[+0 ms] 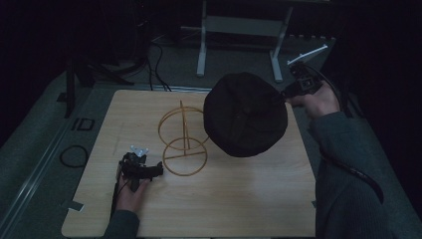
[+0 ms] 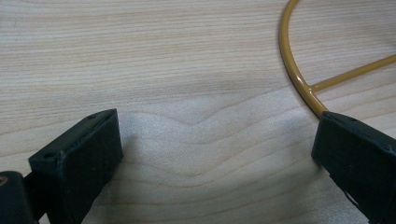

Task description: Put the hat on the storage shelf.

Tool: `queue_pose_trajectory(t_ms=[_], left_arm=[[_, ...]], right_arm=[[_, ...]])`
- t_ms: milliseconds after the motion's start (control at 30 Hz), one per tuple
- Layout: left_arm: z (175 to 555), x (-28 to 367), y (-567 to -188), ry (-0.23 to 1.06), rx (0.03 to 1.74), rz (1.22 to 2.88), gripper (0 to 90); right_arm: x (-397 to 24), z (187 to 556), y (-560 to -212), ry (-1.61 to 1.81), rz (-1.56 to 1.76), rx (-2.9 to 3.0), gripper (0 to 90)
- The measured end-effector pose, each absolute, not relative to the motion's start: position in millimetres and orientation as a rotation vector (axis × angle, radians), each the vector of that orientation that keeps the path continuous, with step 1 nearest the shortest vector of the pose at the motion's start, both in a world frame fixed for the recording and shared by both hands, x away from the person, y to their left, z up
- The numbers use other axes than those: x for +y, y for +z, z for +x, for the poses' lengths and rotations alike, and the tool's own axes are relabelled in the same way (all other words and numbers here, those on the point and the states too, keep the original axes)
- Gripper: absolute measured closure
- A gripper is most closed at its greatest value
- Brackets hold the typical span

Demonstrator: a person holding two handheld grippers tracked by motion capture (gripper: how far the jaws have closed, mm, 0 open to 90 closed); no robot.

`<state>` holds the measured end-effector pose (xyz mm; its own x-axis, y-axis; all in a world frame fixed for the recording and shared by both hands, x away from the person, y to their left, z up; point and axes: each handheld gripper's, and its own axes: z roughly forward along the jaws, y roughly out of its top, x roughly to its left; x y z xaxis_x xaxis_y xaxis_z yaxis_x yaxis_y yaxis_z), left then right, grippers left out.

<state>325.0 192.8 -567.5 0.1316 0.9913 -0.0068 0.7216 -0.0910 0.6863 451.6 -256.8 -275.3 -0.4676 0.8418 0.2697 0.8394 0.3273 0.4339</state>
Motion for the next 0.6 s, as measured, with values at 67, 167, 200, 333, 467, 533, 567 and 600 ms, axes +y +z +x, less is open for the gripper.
queue_pose_trajectory(t_ms=[67,167,200,333,467,533,567,600], left_arm=[[325,193,-568,0.646,1.644,1.872,1.2],[325,193,-567,0.646,1.645,1.872,1.3],[325,193,-568,0.647,1.645,1.870,1.2],[325,193,-568,0.647,1.645,1.870,1.2],[325,193,-568,0.646,1.645,1.871,1.2],[325,193,-568,0.647,1.645,1.871,1.2],[325,193,-568,0.646,1.645,1.871,1.2],[325,193,-568,0.647,1.645,1.870,1.2]], right_arm=[[-254,452,-273,0.833,1.616,2.557,77.7],[-250,452,-271,0.835,1.603,2.563,77.7],[-249,452,-270,0.834,1.599,2.564,77.7],[-243,452,-268,0.838,1.592,2.569,77.8],[-237,453,-265,0.841,1.581,2.577,77.7],[-235,454,-264,0.842,1.578,2.578,77.8],[-233,454,-263,0.844,1.576,2.580,77.7],[-232,454,-262,0.845,1.572,2.582,77.7]])
